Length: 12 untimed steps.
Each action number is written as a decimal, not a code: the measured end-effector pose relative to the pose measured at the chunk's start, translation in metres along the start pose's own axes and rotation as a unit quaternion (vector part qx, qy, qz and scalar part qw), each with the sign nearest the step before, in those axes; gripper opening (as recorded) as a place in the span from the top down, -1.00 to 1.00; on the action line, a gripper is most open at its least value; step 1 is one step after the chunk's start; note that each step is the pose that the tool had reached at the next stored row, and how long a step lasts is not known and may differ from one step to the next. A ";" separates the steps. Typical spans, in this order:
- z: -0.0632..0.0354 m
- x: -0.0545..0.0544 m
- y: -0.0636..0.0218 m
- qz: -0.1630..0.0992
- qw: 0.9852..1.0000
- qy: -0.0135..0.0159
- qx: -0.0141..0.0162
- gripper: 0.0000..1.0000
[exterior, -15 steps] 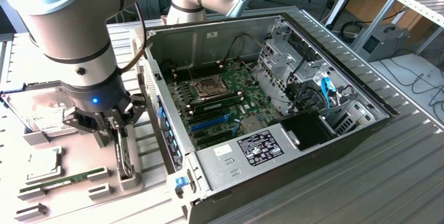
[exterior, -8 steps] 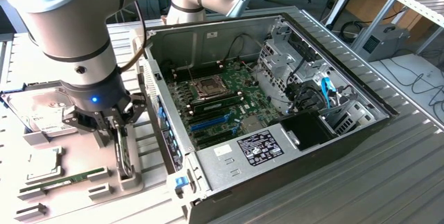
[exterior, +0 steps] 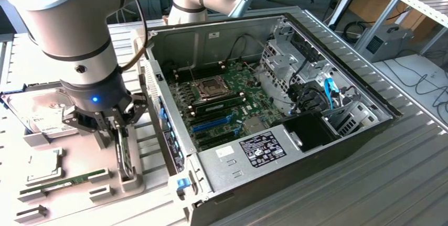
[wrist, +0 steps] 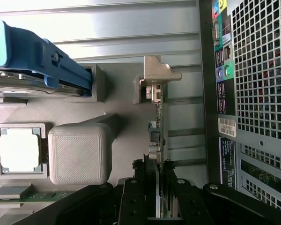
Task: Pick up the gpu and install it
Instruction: 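Pick up the gpu and move the gpu toward the slot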
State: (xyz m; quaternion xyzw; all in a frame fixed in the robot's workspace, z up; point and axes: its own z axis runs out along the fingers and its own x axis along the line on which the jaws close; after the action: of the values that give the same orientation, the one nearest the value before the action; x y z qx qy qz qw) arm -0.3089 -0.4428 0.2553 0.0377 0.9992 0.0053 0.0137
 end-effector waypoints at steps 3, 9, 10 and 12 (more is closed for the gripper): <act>-0.0005 0.000 0.0000 0.000 1.000 0.000 0.000 0.47; -0.0069 0.000 0.0001 0.000 1.000 0.000 0.000 0.47; -0.0082 0.000 0.0001 0.000 1.000 0.000 0.000 0.47; -0.0121 0.000 0.0001 0.000 1.000 0.000 0.000 0.47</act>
State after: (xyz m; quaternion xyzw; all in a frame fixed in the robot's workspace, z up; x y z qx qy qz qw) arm -0.3089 -0.4428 0.2674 0.0377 0.9992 0.0053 0.0137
